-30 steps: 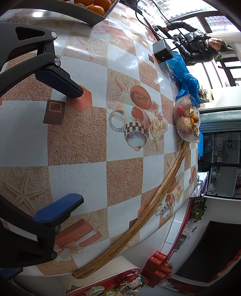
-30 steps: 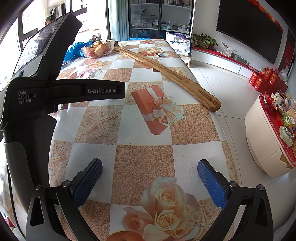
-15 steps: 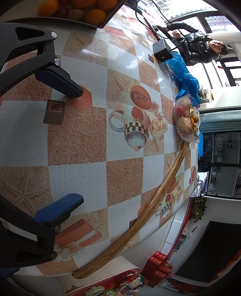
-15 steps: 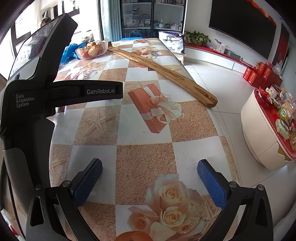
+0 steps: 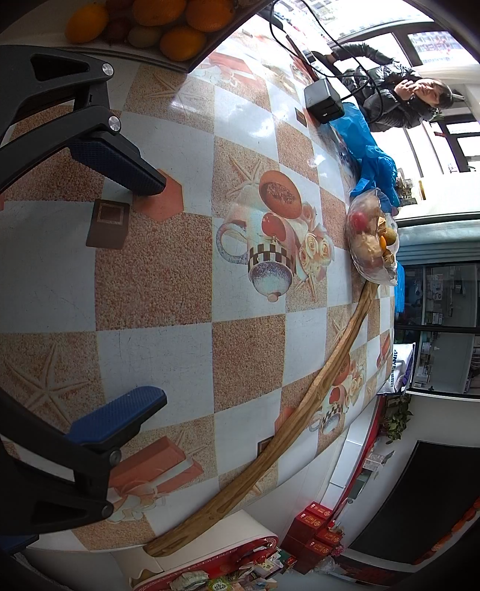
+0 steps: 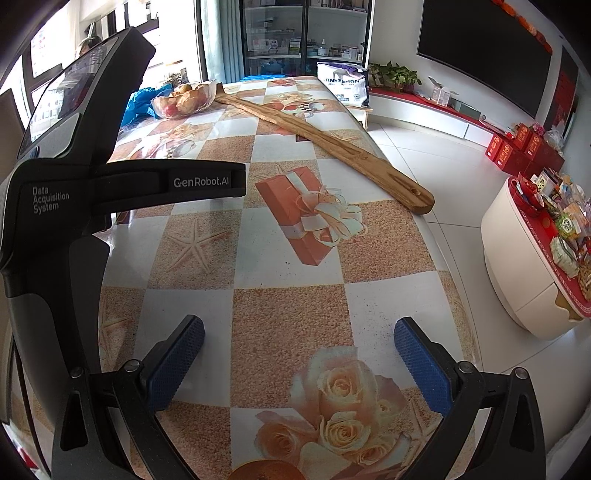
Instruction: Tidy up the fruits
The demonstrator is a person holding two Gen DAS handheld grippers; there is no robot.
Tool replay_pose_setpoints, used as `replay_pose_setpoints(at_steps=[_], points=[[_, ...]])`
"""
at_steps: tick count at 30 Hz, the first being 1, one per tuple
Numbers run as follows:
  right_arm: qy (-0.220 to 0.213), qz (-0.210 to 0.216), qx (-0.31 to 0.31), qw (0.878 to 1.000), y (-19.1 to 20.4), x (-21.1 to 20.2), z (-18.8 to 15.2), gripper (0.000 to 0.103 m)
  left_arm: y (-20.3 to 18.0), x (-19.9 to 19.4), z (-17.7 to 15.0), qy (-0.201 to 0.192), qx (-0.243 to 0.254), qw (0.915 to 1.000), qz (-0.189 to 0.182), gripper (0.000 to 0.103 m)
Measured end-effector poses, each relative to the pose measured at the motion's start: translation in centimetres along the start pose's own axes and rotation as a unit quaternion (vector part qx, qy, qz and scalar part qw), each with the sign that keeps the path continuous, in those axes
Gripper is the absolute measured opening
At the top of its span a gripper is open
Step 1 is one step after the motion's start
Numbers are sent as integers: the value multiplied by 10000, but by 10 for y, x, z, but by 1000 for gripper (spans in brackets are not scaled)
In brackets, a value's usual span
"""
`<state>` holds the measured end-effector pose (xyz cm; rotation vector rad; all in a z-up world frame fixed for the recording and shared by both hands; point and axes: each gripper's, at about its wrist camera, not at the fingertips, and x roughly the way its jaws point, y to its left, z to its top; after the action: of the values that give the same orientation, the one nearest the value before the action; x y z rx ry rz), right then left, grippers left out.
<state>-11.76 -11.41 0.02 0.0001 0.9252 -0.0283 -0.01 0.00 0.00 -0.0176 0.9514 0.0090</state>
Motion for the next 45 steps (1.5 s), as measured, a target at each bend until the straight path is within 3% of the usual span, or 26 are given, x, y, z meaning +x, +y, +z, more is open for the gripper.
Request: replay_pose_setpoints(at_steps=[45], points=[[12, -18, -11, 10000, 0, 0, 0, 103, 1, 2, -6, -2, 1, 10000, -1, 103]])
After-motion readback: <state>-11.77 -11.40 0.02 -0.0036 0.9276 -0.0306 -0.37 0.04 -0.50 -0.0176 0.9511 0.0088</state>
